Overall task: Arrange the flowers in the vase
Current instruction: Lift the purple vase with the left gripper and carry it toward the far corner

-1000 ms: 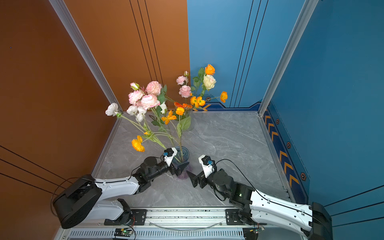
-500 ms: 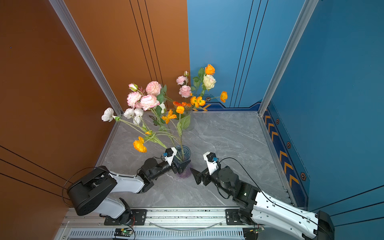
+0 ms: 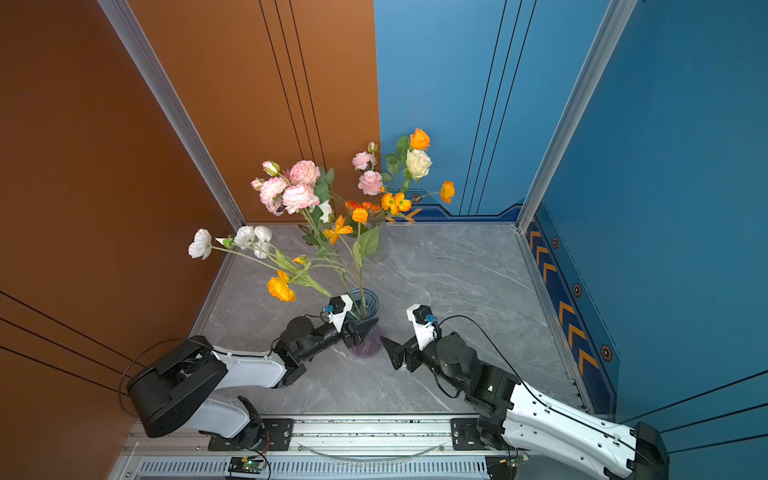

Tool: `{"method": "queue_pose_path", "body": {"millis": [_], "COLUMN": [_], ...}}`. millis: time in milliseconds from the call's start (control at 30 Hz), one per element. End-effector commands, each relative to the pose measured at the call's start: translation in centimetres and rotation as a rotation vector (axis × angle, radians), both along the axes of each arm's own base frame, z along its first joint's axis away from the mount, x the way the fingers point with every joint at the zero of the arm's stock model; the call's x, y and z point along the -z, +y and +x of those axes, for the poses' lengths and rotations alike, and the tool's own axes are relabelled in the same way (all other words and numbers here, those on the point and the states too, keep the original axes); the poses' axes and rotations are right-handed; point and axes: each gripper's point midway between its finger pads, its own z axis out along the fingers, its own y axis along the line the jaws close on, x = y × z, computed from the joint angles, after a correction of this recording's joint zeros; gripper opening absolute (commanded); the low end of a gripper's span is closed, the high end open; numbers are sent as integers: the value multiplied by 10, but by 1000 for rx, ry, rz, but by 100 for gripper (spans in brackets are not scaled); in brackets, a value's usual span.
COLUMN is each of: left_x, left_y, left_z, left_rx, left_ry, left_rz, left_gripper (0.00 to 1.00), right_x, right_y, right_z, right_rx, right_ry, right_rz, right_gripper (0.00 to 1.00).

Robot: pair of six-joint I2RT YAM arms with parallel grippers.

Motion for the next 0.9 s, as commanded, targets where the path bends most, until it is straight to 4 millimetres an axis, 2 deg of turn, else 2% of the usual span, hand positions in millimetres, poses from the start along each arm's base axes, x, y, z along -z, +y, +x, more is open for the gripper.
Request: {"method": "queue_pose_path", "body": {"millis": [0,200,367,533,767,867], "left_x": [-57,-95,-130,-166,-214,-242], "left_y": [1,15,40,76,134,157], "left_z": [-10,-23,-28,-24,-1,4], "left_rx": [29,28,-48,-175,-404,-475], "left_ry": [-149,-213,-256,-295,-360,-396], "left_rz": [-60,-9,6,29,24,-3], "left_gripper": [48,36,35,35,34,34], "right_x": [-12,-24,-36,-47,-57,-54], "right_y": [7,24,33,41,63,70], "right_z": [3,8,10,10,12,12], "right_rx": [-14,-47,-71,-98,-164,-183], "right_ry": [-7,-24,-46,-60,-72,-68], "right_rz": [15,22,25,10,-6,-7], "right_gripper": [99,99,99,99,99,99]}}
